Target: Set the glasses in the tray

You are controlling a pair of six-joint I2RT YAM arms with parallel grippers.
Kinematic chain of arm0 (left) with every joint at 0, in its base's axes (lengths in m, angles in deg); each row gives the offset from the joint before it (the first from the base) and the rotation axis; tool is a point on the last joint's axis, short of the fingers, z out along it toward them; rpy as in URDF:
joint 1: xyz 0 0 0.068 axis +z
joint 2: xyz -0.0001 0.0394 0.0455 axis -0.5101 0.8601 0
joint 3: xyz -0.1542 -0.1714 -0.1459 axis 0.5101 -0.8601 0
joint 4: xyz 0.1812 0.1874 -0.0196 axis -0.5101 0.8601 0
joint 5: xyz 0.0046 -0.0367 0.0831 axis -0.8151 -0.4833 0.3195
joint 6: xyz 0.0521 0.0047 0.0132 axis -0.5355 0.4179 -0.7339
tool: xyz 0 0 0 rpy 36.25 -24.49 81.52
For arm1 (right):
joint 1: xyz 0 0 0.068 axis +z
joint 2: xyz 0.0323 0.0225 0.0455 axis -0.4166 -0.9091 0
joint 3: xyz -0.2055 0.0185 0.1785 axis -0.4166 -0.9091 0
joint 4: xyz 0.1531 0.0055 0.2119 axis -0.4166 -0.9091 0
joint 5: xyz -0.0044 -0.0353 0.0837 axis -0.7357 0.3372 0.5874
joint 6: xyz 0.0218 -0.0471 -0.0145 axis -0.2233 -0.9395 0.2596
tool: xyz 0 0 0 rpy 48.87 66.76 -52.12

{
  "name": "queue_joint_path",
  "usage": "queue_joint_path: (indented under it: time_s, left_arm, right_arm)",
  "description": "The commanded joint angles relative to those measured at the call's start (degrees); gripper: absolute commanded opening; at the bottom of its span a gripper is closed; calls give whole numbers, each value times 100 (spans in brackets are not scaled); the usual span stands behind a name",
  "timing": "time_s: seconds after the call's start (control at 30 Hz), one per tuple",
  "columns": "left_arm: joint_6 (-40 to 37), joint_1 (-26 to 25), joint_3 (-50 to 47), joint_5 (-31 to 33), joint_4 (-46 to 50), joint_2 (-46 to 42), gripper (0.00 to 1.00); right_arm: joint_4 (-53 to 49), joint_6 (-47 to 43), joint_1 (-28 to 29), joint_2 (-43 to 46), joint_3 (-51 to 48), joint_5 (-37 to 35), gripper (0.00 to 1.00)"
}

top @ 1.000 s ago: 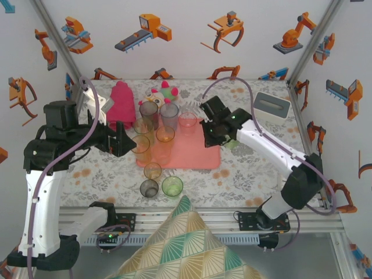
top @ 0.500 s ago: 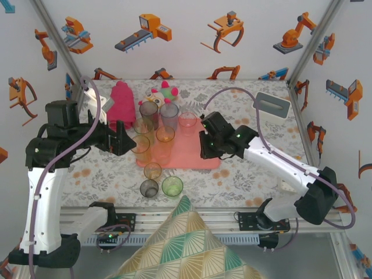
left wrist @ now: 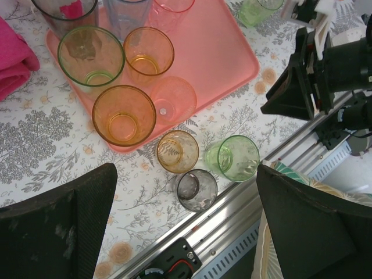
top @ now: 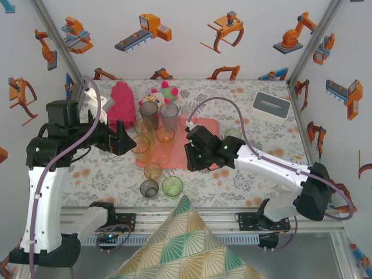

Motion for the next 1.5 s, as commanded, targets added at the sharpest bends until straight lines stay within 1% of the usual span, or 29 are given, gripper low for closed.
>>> queue_joint_path:
  time_s: [0.0, 0.17, 0.87, 1.47]
  left_arm:
    - [9, 32, -19, -101, -30, -55, 97]
    - [16, 38, 16, -95, -34, -47, 97]
    - [20, 43, 12, -127, -50, -62, 97]
    - [29, 41, 1, -141, -41, -84, 97]
  right_arm:
    - [168, 88, 168, -223, 170, 161, 37]
    - [-53, 34, 341, -450, 375, -22, 37]
    - [-187, 16, 664, -1031, 631, -126, 36]
    - [-137, 44, 751, -1369, 673, -215, 36]
